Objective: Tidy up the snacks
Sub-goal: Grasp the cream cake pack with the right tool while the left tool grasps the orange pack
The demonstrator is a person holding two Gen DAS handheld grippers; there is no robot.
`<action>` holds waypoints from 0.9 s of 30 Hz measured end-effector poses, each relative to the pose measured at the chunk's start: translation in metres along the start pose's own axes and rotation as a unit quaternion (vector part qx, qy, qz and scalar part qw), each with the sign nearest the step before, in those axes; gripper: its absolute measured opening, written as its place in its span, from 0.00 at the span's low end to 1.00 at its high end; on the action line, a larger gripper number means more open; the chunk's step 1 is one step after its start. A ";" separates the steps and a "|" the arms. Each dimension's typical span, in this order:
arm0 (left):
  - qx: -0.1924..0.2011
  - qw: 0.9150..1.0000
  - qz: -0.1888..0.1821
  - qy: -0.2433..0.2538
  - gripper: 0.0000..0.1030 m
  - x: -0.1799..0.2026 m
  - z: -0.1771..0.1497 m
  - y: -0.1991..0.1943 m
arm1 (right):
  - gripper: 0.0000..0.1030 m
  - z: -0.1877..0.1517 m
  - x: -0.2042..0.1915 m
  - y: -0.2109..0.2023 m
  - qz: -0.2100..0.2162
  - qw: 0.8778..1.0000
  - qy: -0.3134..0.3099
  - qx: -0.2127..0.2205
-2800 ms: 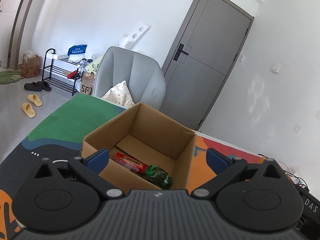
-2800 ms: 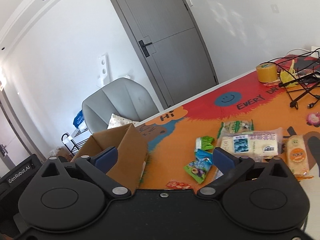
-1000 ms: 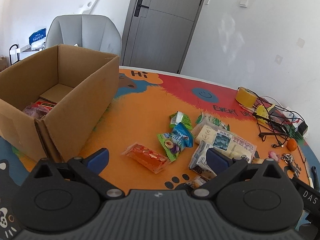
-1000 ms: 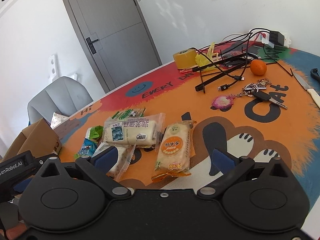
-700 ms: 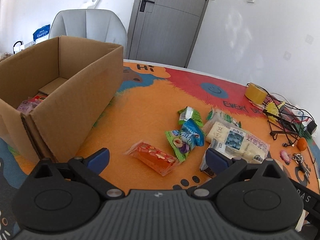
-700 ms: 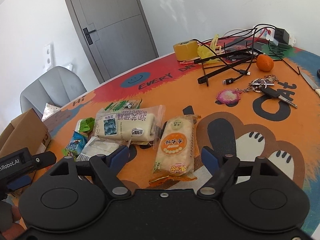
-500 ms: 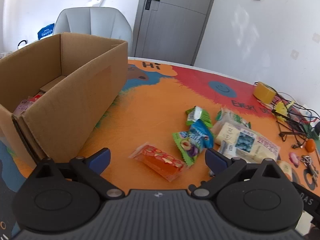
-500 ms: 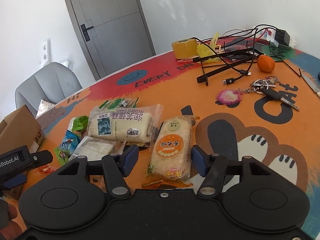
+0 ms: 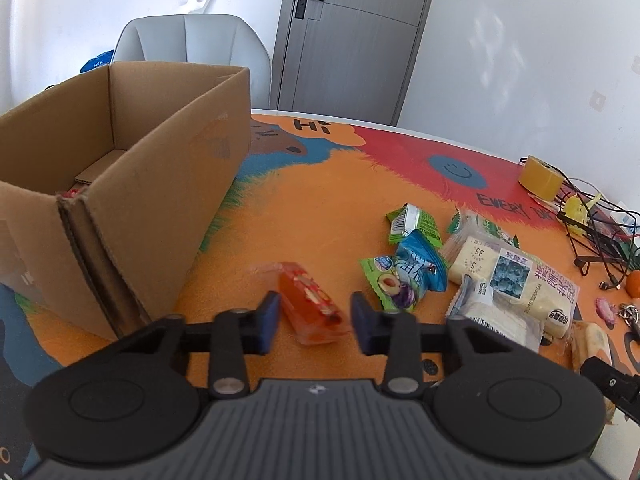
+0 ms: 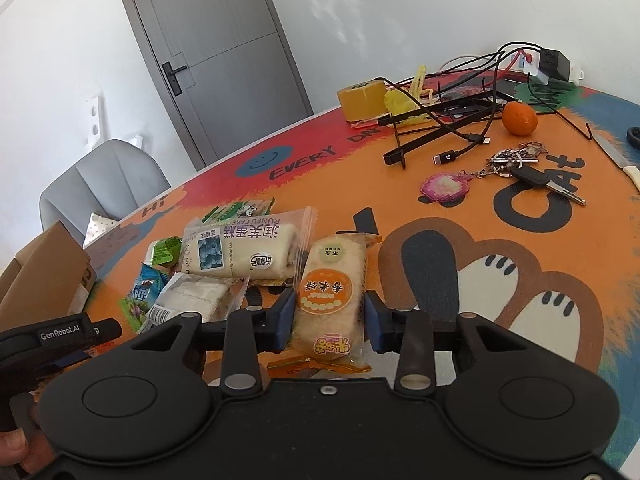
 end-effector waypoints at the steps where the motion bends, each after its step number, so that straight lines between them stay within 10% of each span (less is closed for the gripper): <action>1: 0.000 1.000 -0.006 -0.002 0.26 0.000 0.000 -0.001 | 0.36 0.000 0.000 -0.001 0.001 1.000 0.002 0.001; 27: -0.004 0.998 -0.066 0.022 0.22 0.001 -0.017 -0.046 | 0.35 -0.003 -0.034 -0.033 0.054 0.998 -0.012 0.023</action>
Point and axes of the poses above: each gripper's, at about its wrist camera, not at the fingertips, and y roughly the way its jaws point, x to its right, z to its top, the point moved 9 cm from there along y, roughly the way its jaws point, and after that the axes turned 9 degrees about y, right-handed, at the moved point
